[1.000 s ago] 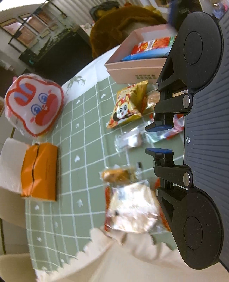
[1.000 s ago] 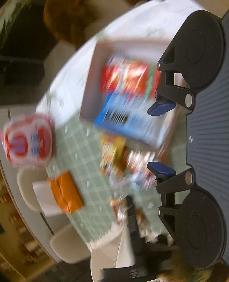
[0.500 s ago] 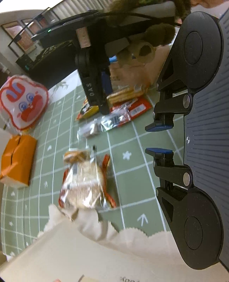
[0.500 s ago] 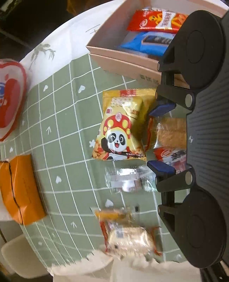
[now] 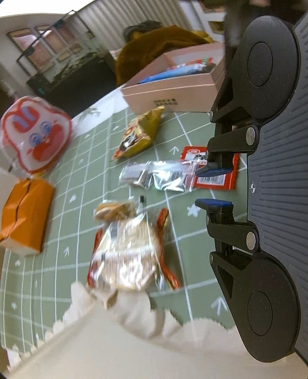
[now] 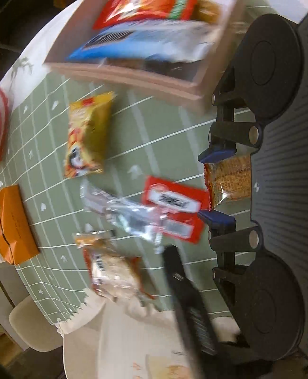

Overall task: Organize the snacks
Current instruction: 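Grasp the wrapped biscuit bar with the right tool while the left tool grasps the red packet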

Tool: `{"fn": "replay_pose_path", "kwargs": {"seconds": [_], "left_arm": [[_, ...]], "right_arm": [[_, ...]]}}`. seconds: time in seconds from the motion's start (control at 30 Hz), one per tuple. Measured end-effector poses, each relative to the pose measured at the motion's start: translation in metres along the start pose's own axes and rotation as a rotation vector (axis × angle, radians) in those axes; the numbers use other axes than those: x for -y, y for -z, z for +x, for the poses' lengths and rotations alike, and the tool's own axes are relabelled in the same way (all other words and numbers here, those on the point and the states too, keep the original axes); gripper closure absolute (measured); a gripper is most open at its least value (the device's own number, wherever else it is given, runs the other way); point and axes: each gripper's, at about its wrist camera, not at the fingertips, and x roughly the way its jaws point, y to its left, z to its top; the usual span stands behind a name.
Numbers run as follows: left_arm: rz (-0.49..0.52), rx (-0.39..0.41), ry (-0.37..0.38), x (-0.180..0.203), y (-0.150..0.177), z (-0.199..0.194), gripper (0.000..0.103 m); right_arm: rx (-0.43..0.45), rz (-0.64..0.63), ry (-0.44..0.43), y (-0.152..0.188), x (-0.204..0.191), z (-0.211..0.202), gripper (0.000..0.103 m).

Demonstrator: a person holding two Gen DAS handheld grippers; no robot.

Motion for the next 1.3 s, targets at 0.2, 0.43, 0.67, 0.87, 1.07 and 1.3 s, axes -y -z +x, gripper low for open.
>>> {"fn": "replay_pose_path", "kwargs": {"seconds": [0.2, 0.43, 0.67, 0.87, 1.07, 1.3], "left_arm": [[0.127, 0.001, -0.054, 0.033, -0.01, 0.027, 0.08], [0.326, -0.016, -0.107, 0.068, 0.002, 0.039, 0.079], [0.299, -0.099, -0.034, 0.062, 0.042, 0.014, 0.079], [0.2, -0.036, -0.055, 0.043, 0.055, -0.021, 0.077], [0.112, -0.069, -0.081, 0.028, 0.064, -0.023, 0.076], [0.24, -0.165, 0.045, 0.069, 0.09, -0.019, 0.076]], "right_arm": [[0.058, 0.025, 0.079, 0.037, 0.018, -0.016, 0.06], [0.122, 0.081, 0.191, 0.078, 0.057, -0.037, 0.058], [0.139, 0.21, 0.164, 0.115, 0.089, -0.039, 0.045], [0.166, 0.236, 0.173, 0.135, 0.095, -0.038, 0.034], [0.177, 0.23, 0.187, 0.147, 0.095, -0.043, 0.034], [0.169, 0.249, 0.206, 0.157, 0.097, -0.043, 0.034]]}}
